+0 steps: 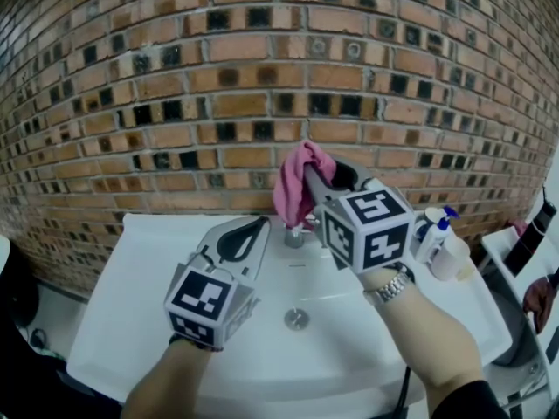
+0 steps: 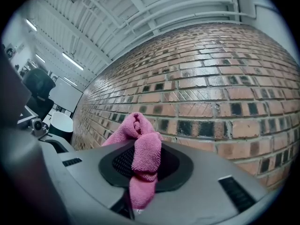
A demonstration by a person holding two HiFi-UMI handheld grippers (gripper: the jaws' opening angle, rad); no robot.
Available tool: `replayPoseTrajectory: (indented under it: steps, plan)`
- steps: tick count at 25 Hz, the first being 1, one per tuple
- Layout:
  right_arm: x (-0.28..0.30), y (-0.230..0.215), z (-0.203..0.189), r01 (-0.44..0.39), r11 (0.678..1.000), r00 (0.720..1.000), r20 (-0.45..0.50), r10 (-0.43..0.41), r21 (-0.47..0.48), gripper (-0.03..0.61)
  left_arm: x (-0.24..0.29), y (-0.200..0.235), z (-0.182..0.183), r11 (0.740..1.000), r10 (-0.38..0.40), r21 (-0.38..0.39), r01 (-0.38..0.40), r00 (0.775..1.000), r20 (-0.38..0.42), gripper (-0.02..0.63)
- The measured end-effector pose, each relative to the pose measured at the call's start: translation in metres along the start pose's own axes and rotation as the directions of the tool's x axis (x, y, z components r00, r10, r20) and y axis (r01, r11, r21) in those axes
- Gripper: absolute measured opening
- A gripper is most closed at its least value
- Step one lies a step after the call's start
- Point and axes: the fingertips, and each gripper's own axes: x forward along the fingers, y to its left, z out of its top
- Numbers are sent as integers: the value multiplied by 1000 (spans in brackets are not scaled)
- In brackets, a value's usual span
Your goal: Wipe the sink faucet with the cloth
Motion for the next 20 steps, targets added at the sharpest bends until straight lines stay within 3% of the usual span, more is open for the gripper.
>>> replayPoseTrajectory:
  steps: [9, 12, 20]
  plan:
    - [15, -16, -4, 21, 1000, 1000, -12, -21, 18, 78, 0, 4, -3, 1000, -4, 12, 4, 1000, 0, 3]
    - [21, -23, -8, 30, 999, 999, -19, -30, 27, 78, -1, 3, -3, 1000, 6, -14, -6, 1000, -9, 3]
    - [37, -41, -26, 61, 996, 996, -65, -57, 60, 77, 1, 5, -10, 1000, -6, 19, 6, 1000, -16, 3]
